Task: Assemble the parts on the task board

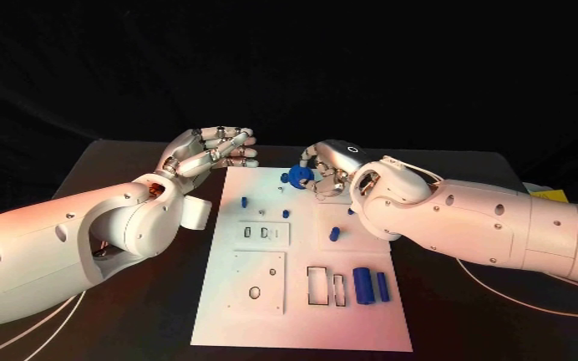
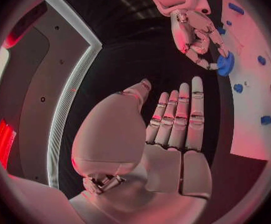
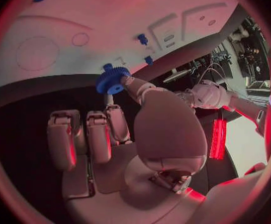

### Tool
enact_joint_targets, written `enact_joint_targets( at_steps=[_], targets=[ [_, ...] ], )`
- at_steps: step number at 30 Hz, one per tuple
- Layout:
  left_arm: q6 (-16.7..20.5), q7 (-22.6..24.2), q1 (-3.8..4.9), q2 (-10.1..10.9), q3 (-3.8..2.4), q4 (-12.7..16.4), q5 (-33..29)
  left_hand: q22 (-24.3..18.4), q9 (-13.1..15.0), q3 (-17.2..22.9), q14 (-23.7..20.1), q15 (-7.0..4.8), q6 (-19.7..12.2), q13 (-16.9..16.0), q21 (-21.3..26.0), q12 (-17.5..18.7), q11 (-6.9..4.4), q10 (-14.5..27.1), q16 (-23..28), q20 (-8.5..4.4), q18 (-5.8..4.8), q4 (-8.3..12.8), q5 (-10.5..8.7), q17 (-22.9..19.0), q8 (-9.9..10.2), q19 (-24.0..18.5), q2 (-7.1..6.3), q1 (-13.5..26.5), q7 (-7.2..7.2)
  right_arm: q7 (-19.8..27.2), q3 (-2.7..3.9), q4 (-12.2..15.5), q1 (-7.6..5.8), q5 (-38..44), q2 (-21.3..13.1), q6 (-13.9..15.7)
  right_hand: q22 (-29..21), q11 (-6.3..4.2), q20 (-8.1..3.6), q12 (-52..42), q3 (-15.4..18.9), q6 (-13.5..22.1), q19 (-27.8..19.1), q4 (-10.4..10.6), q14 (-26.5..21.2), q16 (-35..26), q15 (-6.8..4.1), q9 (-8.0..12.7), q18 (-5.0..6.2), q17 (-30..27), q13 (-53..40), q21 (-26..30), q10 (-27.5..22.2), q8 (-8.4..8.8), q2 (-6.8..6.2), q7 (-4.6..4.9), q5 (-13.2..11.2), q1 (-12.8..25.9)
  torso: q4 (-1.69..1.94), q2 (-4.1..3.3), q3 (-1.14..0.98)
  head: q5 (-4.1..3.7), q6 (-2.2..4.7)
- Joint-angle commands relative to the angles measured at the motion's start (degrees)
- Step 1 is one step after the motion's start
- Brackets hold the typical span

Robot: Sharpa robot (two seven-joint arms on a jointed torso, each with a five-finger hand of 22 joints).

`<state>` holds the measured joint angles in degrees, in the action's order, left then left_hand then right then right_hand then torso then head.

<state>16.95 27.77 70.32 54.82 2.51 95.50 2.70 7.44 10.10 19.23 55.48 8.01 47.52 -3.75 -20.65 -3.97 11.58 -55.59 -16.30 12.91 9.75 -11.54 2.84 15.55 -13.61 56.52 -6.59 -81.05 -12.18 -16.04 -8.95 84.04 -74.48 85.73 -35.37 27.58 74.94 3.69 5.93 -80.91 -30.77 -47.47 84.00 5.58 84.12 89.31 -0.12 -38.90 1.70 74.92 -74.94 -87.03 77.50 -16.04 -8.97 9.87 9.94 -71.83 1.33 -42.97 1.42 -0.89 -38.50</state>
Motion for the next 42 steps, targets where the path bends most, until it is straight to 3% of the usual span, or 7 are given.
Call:
enact_joint_targets(
  at_steps=[1, 8, 15, 32, 42],
  targets=[
    [-1.21, 0.44, 0.04, -0.22, -0.04, -0.10, -0.30, -0.06, -0.09, -0.03, -0.02, 0.15, -0.41, 0.05, -0.27, 0.30, -0.01, 0.46, 0.28, 0.16, 0.55, -0.23, 0.06, 0.05, 0.31, 0.14, 0.15, 0.53, -2.85, -1.24, -0.02, -1.26, -0.01, 4.11, 1.65, -1.07, 11.01, 0.04, -0.49, -0.10, 0.03, -1.66, 4.12, 0.25, 5.63, 0.35, -0.34, 0.03, -0.69, 13.99, -1.11, -0.30, 0.13, -0.39, -0.06, -1.44, -0.02, 0.30, -0.13, -0.03, -0.02, 0.17, 0.05],
    [-1.17, 0.50, 0.05, -0.53, -0.05, -0.26, -0.32, -0.06, -0.09, -0.03, -0.02, 0.15, -0.41, 0.05, -0.27, 0.30, -0.01, 0.46, 0.28, 0.16, 0.55, -0.23, 0.06, 0.05, 0.31, 0.14, 0.15, 0.53, -2.85, -1.29, -0.13, -3.72, 0.22, 4.54, 5.27, -1.70, 11.18, 0.05, -0.49, -0.10, -0.05, -1.57, 4.20, 0.22, 5.64, 0.37, -0.33, 0.07, -0.73, 14.06, -1.13, -0.42, 0.14, -0.31, -0.08, -1.43, 0.14, 0.29, 0.01, -0.10, 0.02, 0.20, 0.09],
    [-1.06, 0.49, 0.06, -0.69, -0.05, -0.25, -0.33, -0.08, -0.08, -0.04, -0.07, 0.17, -0.40, 0.03, -0.26, 0.27, -0.01, 0.47, 0.34, 0.18, 0.55, -0.26, 0.06, 0.10, 0.33, 0.10, 0.22, 0.55, -2.85, -1.78, -0.34, -6.16, 1.38, 4.74, 7.88, -2.98, 11.17, 0.10, -0.48, -0.09, -0.06, -1.44, 4.20, 0.28, 5.64, 0.36, -0.32, 0.14, -0.73, 14.04, -1.14, -0.41, 0.13, -0.18, -0.16, -1.36, 0.29, 0.43, 0.01, -0.19, 0.02, 0.10, -0.05],
    [-0.94, 0.59, 0.08, -0.50, -0.06, 0.07, -0.33, -0.09, -0.08, -0.04, -0.09, 0.17, -0.41, 0.03, -0.26, 0.26, -0.01, 0.48, 0.36, 0.18, 0.55, -0.26, 0.06, 0.12, 0.34, 0.09, 0.23, 0.54, -2.84, -2.42, -0.43, -7.77, 2.58, 4.91, 9.12, -4.40, 11.21, 0.20, -0.44, -0.03, -0.05, -1.21, 4.21, 0.36, 5.63, 0.35, -0.25, 0.27, -0.74, 14.00, -1.12, -0.43, 0.08, 0.06, -0.41, -1.25, 0.56, 0.70, -0.13, -0.14, -0.08, 1.08, -0.74],
    [-0.94, 0.53, 0.09, -0.43, -0.06, 0.08, -0.33, -0.09, -0.08, -0.04, -0.09, 0.17, -0.41, 0.03, -0.26, 0.26, -0.01, 0.48, 0.36, 0.18, 0.55, -0.26, 0.06, 0.12, 0.34, 0.09, 0.23, 0.54, -2.84, -2.70, -0.48, -8.25, 2.77, 4.93, 9.45, -4.84, 11.24, 0.45, -0.30, 0.27, 0.17, -0.59, 4.22, 0.58, 5.61, 0.33, -0.05, 0.53, -0.74, 13.93, -0.78, -0.43, -0.32, 0.62, -1.03, -0.95, 0.30, 1.32, -0.19, -0.10, -0.12, 1.17, -0.92]
  ],
)
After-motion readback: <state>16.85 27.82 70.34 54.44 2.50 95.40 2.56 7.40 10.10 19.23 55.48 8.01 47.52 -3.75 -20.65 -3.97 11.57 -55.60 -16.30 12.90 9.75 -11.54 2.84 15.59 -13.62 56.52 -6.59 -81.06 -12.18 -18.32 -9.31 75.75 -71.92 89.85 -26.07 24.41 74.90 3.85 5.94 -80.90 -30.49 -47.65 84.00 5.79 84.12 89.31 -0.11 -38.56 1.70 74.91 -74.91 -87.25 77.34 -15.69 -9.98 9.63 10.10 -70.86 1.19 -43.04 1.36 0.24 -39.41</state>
